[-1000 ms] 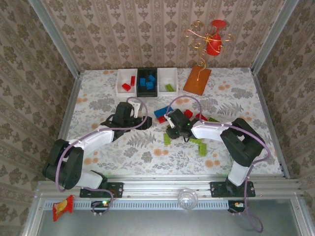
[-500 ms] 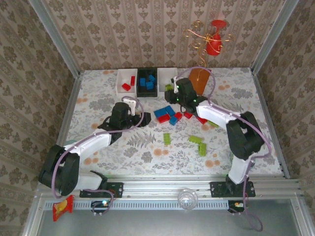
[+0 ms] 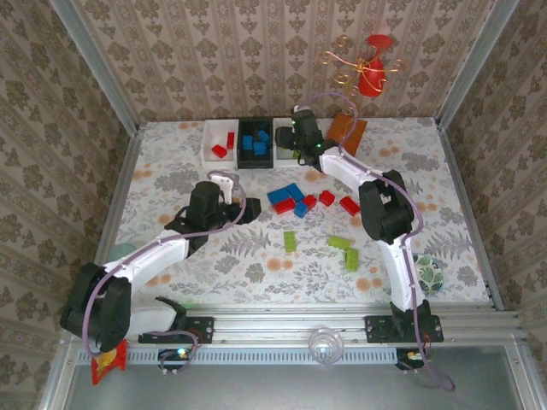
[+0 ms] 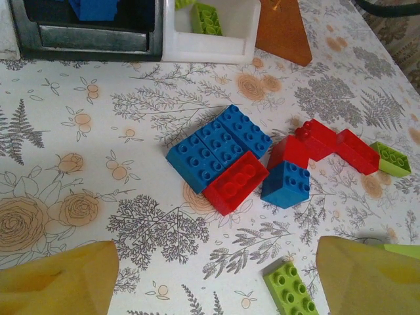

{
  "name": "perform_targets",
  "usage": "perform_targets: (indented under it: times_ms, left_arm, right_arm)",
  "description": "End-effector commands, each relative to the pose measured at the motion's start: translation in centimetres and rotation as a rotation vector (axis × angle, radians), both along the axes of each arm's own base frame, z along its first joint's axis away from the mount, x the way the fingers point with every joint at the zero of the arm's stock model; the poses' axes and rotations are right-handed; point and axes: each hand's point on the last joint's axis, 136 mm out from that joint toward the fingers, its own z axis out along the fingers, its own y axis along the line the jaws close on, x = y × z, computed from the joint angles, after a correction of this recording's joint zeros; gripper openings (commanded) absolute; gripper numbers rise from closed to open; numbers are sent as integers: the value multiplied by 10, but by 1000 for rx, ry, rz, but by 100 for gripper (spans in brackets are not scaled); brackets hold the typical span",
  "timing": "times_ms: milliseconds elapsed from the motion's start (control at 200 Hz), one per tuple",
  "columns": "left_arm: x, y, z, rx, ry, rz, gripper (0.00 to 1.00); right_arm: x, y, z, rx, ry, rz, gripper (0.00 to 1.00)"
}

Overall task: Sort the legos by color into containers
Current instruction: Place the lego in the container, then pick up the lego from the center of the table.

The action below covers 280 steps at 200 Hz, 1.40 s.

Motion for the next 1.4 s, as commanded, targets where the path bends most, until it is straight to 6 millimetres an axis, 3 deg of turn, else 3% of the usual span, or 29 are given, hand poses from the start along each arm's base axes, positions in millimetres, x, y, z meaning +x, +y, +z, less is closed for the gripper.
perform_targets:
  times_ms: [0, 105, 215, 365, 435, 530, 645, 765, 1050, 1240, 1395]
  left_arm:
    - [-6, 3, 1, 3, 5, -11, 81]
    - [-7, 1, 2, 14, -10, -34, 83]
    - [-7, -8, 1, 12, -24, -100, 85]
    - [-8, -29, 6, -47, -47, -223, 85]
    - [-8, -36, 5, -69, -58, -262, 85]
    - [-6, -42, -1, -80, -54, -287, 85]
    - [-5, -44, -8, -80, -27, -287, 85]
    - [-5, -39, -11, -64, -35, -266, 85]
    - [-8, -24, -10, 9, -62, -229, 85]
    - [-10, -21, -8, 15, -70, -222, 85]
    - [-10, -19, -8, 21, -74, -217, 85]
  right_arm:
    - [-23, 0, 57, 20, -56, 46, 66]
    - [-68, -7, 57, 12, -42, 102, 68]
    - [-127, -24, 33, -74, 31, 136, 69]
    - [-202, -68, -9, -194, 151, 112, 73]
    - [-227, -87, -26, -242, 206, 94, 76]
    - [-245, -106, -43, -306, 252, 60, 80]
    - [-251, -123, -59, -345, 313, 24, 84]
    - [-244, -129, -73, -357, 360, -1, 84]
    - [-215, -126, -91, -425, 420, 0, 73]
    - [-193, -123, -93, -462, 418, -17, 65]
    - [-187, -121, -106, -477, 455, -15, 62]
